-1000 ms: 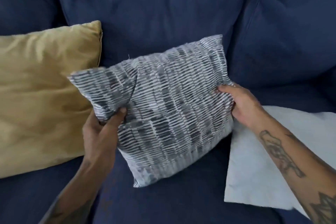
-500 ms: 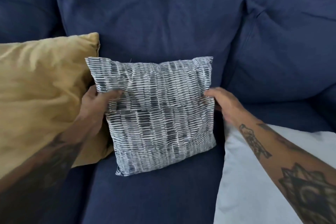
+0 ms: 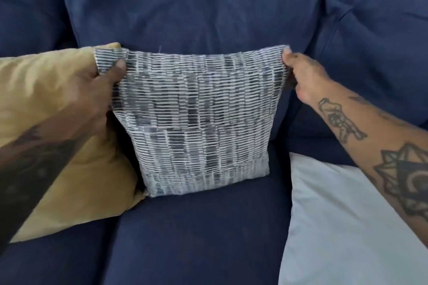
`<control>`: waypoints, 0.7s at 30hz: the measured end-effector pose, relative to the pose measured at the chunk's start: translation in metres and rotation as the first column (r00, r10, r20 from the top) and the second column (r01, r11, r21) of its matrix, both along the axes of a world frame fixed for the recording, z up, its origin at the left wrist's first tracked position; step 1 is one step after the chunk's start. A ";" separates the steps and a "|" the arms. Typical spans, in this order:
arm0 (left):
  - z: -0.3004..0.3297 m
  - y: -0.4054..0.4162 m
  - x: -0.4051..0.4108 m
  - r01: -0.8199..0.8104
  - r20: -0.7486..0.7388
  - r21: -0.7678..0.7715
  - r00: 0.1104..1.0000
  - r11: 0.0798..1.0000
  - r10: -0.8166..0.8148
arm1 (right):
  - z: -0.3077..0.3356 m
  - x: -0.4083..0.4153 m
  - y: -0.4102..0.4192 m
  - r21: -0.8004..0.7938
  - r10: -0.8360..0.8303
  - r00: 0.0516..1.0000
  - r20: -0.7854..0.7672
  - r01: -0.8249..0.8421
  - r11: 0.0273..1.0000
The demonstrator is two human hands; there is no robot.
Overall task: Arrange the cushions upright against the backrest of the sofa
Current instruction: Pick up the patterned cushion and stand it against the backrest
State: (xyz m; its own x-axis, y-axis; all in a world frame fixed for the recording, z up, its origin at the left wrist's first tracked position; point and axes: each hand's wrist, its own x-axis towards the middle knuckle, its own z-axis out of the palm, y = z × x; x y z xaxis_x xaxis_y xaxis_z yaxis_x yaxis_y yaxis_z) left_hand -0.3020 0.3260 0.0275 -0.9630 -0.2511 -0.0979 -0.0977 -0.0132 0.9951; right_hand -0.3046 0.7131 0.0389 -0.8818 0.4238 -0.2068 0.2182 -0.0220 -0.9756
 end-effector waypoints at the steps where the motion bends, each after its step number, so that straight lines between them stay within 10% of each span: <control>1: -0.001 -0.001 -0.002 0.009 0.010 -0.020 1.000 1.000 -0.009 | -0.005 0.000 0.001 0.028 -0.005 1.000 0.016 0.004 1.000; 10: -0.012 0.003 0.015 0.020 0.099 0.052 0.995 0.998 -0.025 | -0.011 0.027 -0.012 -0.216 0.184 0.983 -0.016 -0.183 0.959; 21: -0.129 -0.031 0.023 -0.170 0.023 -0.222 0.983 0.960 0.180 | -0.040 0.068 -0.006 -0.074 0.393 0.906 0.158 -0.386 0.919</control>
